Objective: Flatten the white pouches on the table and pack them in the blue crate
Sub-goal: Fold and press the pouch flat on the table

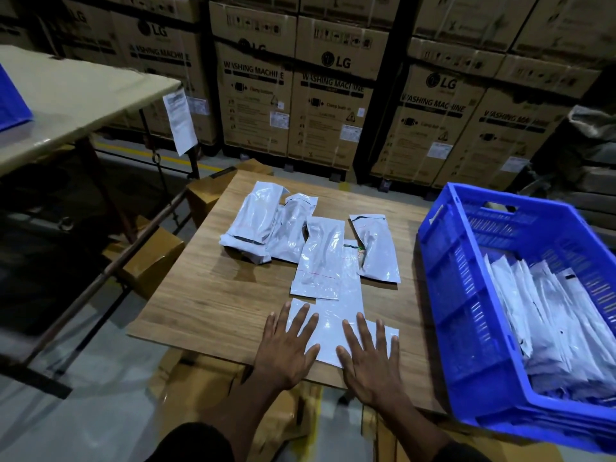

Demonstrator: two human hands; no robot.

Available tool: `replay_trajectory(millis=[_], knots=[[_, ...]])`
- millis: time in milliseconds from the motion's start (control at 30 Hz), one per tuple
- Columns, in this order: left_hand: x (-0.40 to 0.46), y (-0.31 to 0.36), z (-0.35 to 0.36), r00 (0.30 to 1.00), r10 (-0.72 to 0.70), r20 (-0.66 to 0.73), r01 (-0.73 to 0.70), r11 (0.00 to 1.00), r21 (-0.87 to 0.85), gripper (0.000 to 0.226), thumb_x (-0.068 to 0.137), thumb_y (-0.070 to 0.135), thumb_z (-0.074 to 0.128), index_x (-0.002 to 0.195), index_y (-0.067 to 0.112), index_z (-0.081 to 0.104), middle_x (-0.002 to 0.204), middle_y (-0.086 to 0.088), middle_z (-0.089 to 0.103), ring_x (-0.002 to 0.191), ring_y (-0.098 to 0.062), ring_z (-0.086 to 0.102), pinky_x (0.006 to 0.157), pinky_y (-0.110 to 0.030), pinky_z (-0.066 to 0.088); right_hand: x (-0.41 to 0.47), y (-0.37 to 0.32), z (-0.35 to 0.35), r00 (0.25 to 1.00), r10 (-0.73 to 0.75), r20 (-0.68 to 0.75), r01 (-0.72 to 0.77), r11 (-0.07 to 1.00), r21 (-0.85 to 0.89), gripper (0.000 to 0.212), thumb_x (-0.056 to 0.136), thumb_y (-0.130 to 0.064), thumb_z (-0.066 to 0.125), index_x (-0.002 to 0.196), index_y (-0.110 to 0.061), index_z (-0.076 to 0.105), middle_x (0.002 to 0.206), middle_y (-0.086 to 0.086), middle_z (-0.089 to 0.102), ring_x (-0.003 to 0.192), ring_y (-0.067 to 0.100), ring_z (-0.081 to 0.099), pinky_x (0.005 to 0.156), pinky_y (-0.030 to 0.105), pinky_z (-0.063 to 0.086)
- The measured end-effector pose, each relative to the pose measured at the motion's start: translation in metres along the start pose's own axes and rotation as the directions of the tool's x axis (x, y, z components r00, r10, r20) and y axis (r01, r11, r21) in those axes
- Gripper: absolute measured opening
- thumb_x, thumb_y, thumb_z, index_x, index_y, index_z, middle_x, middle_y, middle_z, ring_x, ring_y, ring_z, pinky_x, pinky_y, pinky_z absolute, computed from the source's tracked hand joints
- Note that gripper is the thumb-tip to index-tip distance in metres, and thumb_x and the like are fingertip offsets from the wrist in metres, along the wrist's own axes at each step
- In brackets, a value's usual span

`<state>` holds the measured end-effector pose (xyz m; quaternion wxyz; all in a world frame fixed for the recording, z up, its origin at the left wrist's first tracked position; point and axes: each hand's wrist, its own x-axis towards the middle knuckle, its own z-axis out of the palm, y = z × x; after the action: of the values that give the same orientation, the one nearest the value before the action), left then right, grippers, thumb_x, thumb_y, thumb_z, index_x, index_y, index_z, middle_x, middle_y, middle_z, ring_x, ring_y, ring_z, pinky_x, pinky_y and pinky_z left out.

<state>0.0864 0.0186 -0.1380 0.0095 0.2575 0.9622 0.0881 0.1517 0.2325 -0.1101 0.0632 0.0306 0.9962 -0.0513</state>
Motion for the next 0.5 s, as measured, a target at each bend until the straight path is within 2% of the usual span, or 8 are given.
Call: replay_trajectory(millis=[100, 200, 267, 367, 433, 500], knots=[[0.000, 0.004, -0.001, 0.999, -0.035, 0.013, 0.035, 0.999, -0.002, 0.064, 0.100, 0.060, 0.033, 0.156, 0.030, 0.039, 0.167, 0.002, 0.027, 0.152, -0.037, 0.023, 0.115, -0.060, 0.014, 0.002, -0.004, -0.007, 0.998, 0.037, 0.045, -0.039, 0.998, 0.051, 0.056, 0.102, -0.059, 0.005, 0.155, -0.047, -0.010, 0.159, -0.020, -0.029, 0.150, 0.025, -0.025, 0.117, 0.060, -0.011], [0.005, 0.014, -0.006, 0.998, -0.066, -0.016, 0.066, 0.998, -0.021, 0.064, 0.098, 0.058, 0.034, 0.151, 0.023, 0.047, 0.162, -0.004, 0.036, 0.150, -0.039, 0.028, 0.114, -0.063, 0.016, 0.010, -0.014, -0.016, 0.992, 0.109, 0.068, -0.116, 0.985, 0.127, 0.055, 0.102, -0.054, 0.004, 0.157, -0.044, 0.003, 0.164, -0.017, -0.017, 0.151, 0.026, -0.020, 0.115, 0.064, -0.010], [0.010, 0.020, -0.012, 0.999, -0.039, -0.026, 0.039, 0.999, -0.003, 0.065, 0.099, 0.055, 0.035, 0.151, 0.018, 0.047, 0.163, -0.006, 0.034, 0.152, -0.037, 0.024, 0.116, -0.060, 0.016, 0.012, -0.020, -0.019, 0.998, 0.054, 0.034, -0.056, 0.997, 0.055, 0.062, 0.098, -0.058, -0.006, 0.157, -0.042, 0.002, 0.164, -0.016, -0.018, 0.151, 0.027, -0.019, 0.113, 0.066, -0.011], [0.014, 0.022, -0.008, 0.999, 0.034, -0.011, -0.034, 0.999, 0.038, 0.063, 0.100, 0.054, 0.032, 0.153, 0.020, 0.045, 0.165, -0.005, 0.031, 0.153, -0.036, 0.020, 0.117, -0.056, 0.017, 0.010, -0.022, -0.014, 0.996, -0.033, 0.077, 0.033, 0.999, -0.006, 0.081, 0.082, -0.066, -0.027, 0.156, -0.045, -0.004, 0.162, -0.019, -0.022, 0.151, 0.023, -0.022, 0.113, 0.067, -0.011], [0.015, 0.021, -0.002, 1.000, 0.022, 0.004, -0.022, 0.999, 0.028, 0.062, 0.100, 0.054, 0.031, 0.152, 0.024, 0.047, 0.164, -0.003, 0.033, 0.152, -0.038, 0.021, 0.116, -0.054, 0.019, 0.008, -0.021, -0.011, 0.996, -0.022, 0.086, 0.022, 1.000, 0.004, 0.074, 0.085, -0.066, -0.021, 0.155, -0.047, -0.009, 0.160, -0.021, -0.025, 0.149, 0.022, -0.026, 0.113, 0.066, -0.012], [0.013, 0.020, 0.001, 1.000, 0.001, 0.014, -0.001, 1.000, 0.015, 0.061, 0.100, 0.055, 0.031, 0.152, 0.027, 0.046, 0.163, -0.001, 0.034, 0.150, -0.042, 0.025, 0.117, -0.055, 0.026, 0.010, -0.020, -0.013, 0.994, -0.022, 0.111, 0.019, 0.999, 0.032, 0.061, 0.095, -0.061, -0.006, 0.155, -0.047, -0.010, 0.159, -0.023, -0.026, 0.148, 0.021, -0.029, 0.113, 0.065, -0.013]])
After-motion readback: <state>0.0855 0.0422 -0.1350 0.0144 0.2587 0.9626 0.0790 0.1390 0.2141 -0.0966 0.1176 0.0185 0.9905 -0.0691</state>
